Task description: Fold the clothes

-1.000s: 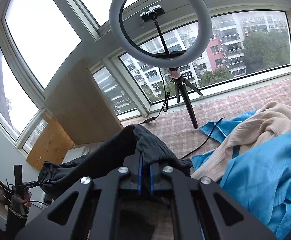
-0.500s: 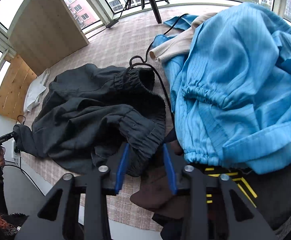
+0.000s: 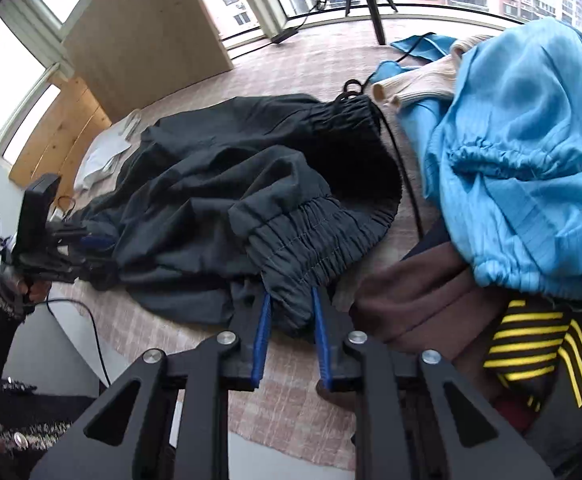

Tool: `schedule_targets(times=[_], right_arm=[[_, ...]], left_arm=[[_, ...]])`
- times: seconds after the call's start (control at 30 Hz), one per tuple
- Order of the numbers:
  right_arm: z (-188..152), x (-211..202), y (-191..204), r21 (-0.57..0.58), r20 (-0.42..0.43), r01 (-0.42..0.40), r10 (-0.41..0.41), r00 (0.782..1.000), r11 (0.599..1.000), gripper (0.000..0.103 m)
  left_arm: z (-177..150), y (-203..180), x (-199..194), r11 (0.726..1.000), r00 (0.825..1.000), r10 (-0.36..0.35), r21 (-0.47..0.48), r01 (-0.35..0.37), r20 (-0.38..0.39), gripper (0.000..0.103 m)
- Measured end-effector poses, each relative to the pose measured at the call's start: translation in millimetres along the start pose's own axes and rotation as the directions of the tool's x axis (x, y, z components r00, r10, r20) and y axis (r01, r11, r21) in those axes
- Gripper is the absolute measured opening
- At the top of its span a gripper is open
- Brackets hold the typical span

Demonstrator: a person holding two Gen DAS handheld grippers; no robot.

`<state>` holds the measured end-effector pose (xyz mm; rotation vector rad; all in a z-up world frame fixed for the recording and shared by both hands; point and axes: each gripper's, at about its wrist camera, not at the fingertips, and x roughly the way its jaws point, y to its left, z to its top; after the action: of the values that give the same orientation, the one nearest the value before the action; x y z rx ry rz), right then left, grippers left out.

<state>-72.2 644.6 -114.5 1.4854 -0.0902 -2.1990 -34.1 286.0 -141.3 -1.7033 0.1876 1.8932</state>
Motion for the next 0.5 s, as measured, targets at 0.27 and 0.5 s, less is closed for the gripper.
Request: schedule_targets(times=[0.27,0.5], right_arm=[[-55.8,-23.5,-6.1,-0.058,-0.190,0.079,-0.089,0.978,0.995,0.020],[19.9,-37.5,-37.3,0.080,0.084,0.070,-0.077,0.994,0.994,0.063]], left_arm=[[-38.2,29.8,-17.6,0.999,0.997,0.041,-0.023,-0.042,-0.060,0.002],[-37.7,23.9,-72.0,0.994,0.993,0.112,0.018,-0.112,0.043,0.024]])
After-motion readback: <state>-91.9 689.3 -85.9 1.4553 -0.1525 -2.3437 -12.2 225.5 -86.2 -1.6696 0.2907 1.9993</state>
